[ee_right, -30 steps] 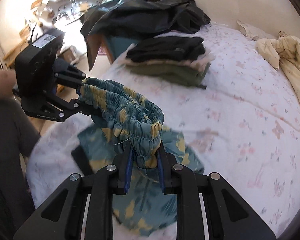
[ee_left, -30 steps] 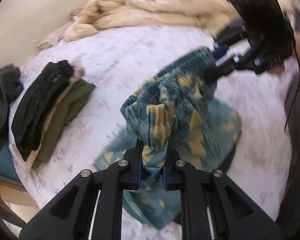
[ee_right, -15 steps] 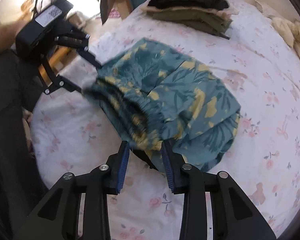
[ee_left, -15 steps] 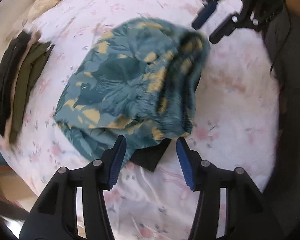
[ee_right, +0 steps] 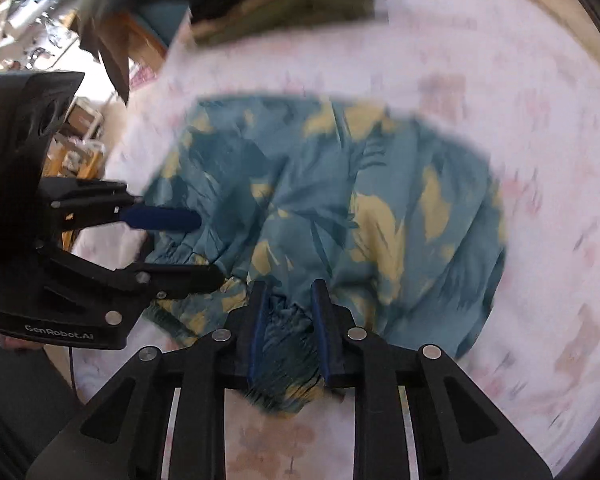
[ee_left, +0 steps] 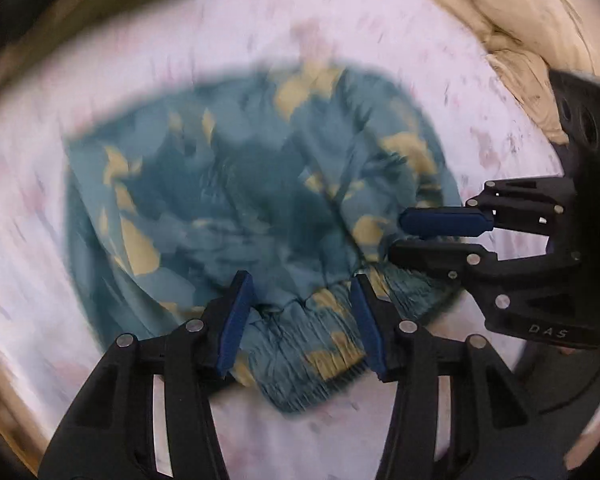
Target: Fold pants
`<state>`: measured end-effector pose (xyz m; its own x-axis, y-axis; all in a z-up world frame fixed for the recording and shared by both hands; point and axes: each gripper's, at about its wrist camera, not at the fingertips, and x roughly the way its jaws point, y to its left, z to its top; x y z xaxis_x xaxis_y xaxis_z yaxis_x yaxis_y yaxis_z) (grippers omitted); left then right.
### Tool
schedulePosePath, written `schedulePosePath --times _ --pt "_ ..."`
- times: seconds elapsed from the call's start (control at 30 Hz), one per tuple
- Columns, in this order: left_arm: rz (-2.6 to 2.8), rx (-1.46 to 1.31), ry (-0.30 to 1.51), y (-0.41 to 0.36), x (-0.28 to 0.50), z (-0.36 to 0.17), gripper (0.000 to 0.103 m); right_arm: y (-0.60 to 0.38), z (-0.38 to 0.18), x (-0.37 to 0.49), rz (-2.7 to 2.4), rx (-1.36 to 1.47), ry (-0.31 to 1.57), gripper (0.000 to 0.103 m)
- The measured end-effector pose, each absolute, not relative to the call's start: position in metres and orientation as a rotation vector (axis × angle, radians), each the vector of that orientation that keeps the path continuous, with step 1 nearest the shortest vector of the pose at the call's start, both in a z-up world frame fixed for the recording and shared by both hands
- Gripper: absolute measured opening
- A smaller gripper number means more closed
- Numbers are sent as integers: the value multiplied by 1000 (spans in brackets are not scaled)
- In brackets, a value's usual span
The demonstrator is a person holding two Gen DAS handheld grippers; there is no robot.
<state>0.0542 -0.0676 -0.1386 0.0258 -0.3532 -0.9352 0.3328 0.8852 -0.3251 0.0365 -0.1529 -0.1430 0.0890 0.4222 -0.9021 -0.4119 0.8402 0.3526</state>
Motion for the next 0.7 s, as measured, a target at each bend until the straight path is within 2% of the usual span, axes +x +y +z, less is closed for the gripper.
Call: schedulePosePath --times 0.07,0.13,0.23,0.43,0.6,0.7 --pt "-531 -44 1512 -65 44 -150 48 -152 -150 26 625 -18 1388 22" --pt "-541 28 1479 -71 36 -147 48 -149 -152 17 630 -64 1400 22" --pt "-549 61 1446 -78 36 -136 48 -152 -138 16 649 -40 1355 22" --pt "-462 -153 1292 -48 66 -110 49 -199 -107 50 502 206 1173 22" --pt "-348 -144 1287 -48 97 -136 49 -196 -140 86 452 245 1228 22" --pt "-324 -143 1352 -45 102 -157 49 -199 -155 96 429 222 1267 19"
